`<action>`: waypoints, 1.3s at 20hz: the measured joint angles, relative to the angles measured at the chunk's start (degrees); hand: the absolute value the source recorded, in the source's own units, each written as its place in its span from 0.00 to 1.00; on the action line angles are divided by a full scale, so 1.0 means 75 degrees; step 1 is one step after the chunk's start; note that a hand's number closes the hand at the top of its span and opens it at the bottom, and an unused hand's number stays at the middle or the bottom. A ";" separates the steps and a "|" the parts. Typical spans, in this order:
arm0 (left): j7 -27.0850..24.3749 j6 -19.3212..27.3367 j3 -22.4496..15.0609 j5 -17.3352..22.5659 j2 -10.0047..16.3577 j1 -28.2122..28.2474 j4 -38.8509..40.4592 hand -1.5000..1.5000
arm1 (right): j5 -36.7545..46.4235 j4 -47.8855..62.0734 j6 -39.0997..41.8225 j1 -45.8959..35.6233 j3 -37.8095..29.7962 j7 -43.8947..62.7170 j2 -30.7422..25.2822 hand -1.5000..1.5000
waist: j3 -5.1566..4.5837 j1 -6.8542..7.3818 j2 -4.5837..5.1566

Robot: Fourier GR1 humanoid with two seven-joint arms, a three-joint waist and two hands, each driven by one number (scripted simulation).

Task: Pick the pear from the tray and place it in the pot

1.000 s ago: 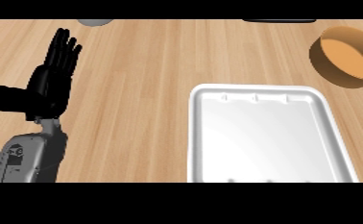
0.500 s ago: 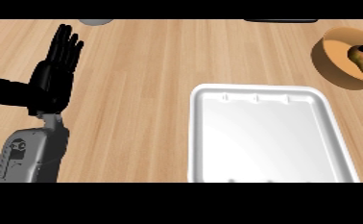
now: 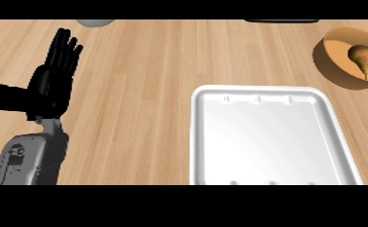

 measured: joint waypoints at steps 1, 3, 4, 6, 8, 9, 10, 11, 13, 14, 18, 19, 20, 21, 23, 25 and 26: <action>0.0068 0.0019 0.0012 0.0002 0.0015 -0.0005 -0.0060 0.50 | -0.0184 -0.0023 0.0019 0.0014 -0.0151 -0.0071 -0.0064 0.00 | 0.0001 -0.0009 -0.0004; 0.0094 0.0016 0.0010 -0.0012 0.0022 0.0033 -0.0060 0.50 | -0.0550 -0.0057 0.0087 0.0111 -0.0438 -0.0291 -0.0206 0.00 | 0.0001 -0.0028 -0.0008; 0.0008 0.0012 0.0042 -0.0013 0.0022 0.0053 -0.0016 0.50 | -0.0701 -0.0147 0.0083 0.0174 -0.0536 -0.0353 -0.0236 0.00 | -0.0001 -0.0054 -0.0017; -0.0015 -0.0024 0.0071 0.0009 0.0041 0.0101 -0.0035 0.50 | -0.0986 -0.0288 0.0101 0.0365 -0.0712 -0.0601 -0.0337 0.00 | -0.0005 -0.0075 -0.0026; -0.0048 -0.0093 0.0113 0.0064 0.0072 0.0206 -0.0106 0.50 | -0.1328 -0.0329 0.0254 0.0616 -0.0981 -0.0897 -0.0564 0.00 | -0.0004 -0.0083 -0.0028; -0.0125 -0.0095 0.0144 0.0048 0.0078 0.0187 -0.0003 0.50 | -0.1493 -0.0360 0.0320 0.0757 -0.1095 -0.1094 -0.0628 0.00 | -0.0004 -0.0096 -0.0027; -0.0091 -0.0067 0.0104 0.0033 0.0033 0.0244 -0.0079 0.50 | -0.1668 -0.0377 0.0396 0.0884 -0.1206 -0.1217 -0.0675 0.00 | -0.0004 -0.0098 -0.0030; -0.0020 -0.0031 0.0090 0.0014 0.0026 0.0219 -0.0128 0.50 | -0.1826 -0.0374 0.0500 0.1048 -0.1313 -0.1389 -0.0762 0.00 | -0.0004 -0.0101 -0.0030; -0.0008 0.0001 0.0094 -0.0013 0.0021 0.0197 -0.0143 0.50 | -0.2131 -0.0427 0.0650 0.1343 -0.1497 -0.1641 -0.0847 0.00 | -0.0006 -0.0116 -0.0036; -0.0041 0.0004 0.0079 -0.0035 0.0003 0.0223 -0.0130 0.50 | -0.2267 -0.0424 0.0753 0.1501 -0.1586 -0.1729 -0.0959 0.00 | -0.0003 -0.0120 -0.0034; 0.0029 0.0119 -0.0044 -0.0152 -0.0119 0.0273 -0.0248 0.50 | -0.2749 -0.0682 0.1208 0.2182 -0.1802 -0.1919 -0.1295 0.00 | -0.0006 -0.0156 -0.0049; -0.0053 0.0061 0.0018 -0.0103 -0.0088 0.0317 -0.0218 0.50 | -0.2874 -0.0710 0.1317 0.2334 -0.1872 -0.1969 -0.1403 0.00 | -0.0007 -0.0158 -0.0050; -0.0042 0.0037 0.0041 -0.0078 -0.0072 0.0244 -0.0168 0.50 | -0.2985 -0.0681 0.1396 0.2498 -0.1933 -0.2029 -0.1486 0.00 | -0.0009 -0.0158 -0.0048; -0.0056 0.0023 0.0021 -0.0092 -0.0083 0.0311 -0.0198 0.50 | -0.3110 -0.0686 0.1506 0.2645 -0.1985 -0.2063 -0.1579 0.00 | -0.0007 -0.0155 -0.0048; -0.0095 -0.0017 0.0039 -0.0098 -0.0064 0.0344 -0.0156 0.50 | -0.3322 -0.0554 0.1697 0.2906 -0.2046 -0.2229 -0.1723 0.00 | -0.0007 -0.0141 -0.0043; -0.0008 0.0022 0.0051 -0.0114 -0.0052 0.0236 -0.0182 0.50 | -0.3565 -0.0508 0.1873 0.3205 -0.2157 -0.2404 -0.1829 0.00 | -0.0005 -0.0144 -0.0043; -0.0052 -0.0009 0.0070 -0.0094 -0.0053 0.0236 -0.0136 0.50 | -0.3683 -0.0521 0.1920 0.3346 -0.2180 -0.2491 -0.1820 0.00 | -0.0007 -0.0146 -0.0045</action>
